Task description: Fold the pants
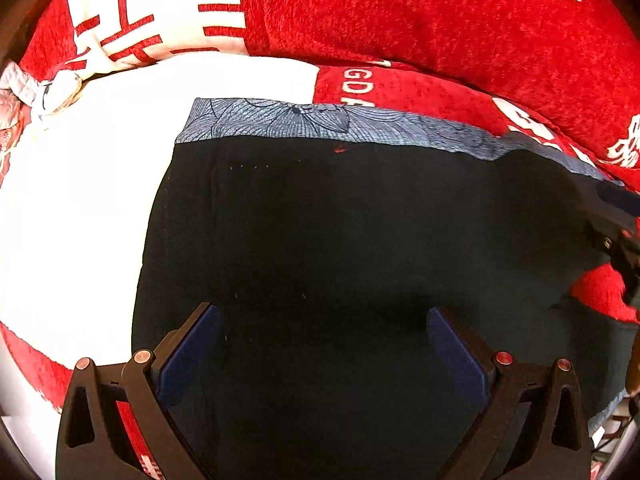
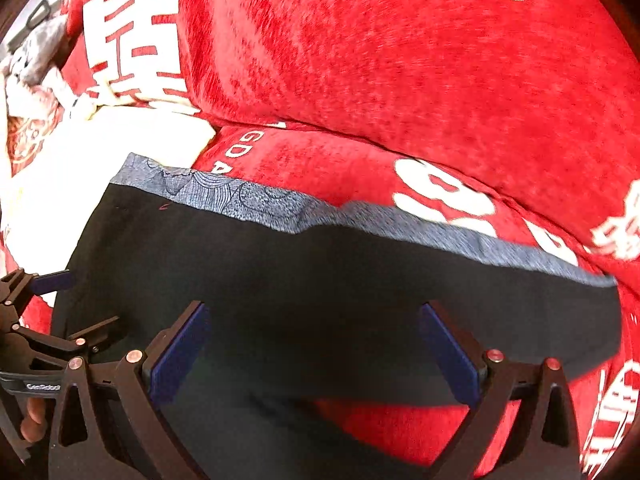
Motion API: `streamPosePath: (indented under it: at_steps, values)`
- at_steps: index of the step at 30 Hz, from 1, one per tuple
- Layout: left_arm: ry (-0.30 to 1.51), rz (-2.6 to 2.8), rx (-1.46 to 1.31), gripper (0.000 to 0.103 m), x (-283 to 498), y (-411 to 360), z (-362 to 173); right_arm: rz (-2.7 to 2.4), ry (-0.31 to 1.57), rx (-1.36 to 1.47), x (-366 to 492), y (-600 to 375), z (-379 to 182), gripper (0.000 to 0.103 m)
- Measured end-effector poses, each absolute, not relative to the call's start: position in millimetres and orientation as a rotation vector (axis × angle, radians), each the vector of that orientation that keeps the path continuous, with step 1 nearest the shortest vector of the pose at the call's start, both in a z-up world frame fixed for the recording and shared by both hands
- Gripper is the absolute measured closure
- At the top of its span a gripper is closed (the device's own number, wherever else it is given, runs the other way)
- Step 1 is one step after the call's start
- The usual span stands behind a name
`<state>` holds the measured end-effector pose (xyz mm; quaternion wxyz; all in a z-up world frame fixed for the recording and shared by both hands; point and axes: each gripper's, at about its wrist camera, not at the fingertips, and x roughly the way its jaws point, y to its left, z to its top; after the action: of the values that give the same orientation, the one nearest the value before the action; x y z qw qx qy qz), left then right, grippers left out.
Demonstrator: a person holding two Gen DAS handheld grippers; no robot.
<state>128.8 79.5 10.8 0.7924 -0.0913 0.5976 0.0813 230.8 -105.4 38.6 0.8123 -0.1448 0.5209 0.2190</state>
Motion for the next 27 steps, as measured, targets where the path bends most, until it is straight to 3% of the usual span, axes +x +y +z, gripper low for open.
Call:
streamPosePath:
  at_steps: [27]
  values:
    - [1.282, 0.167, -0.161, 0.0, 176.4, 87.2, -0.9, 0.866, 1.223, -0.621, 294.1, -10.9, -28.1, 0.0]
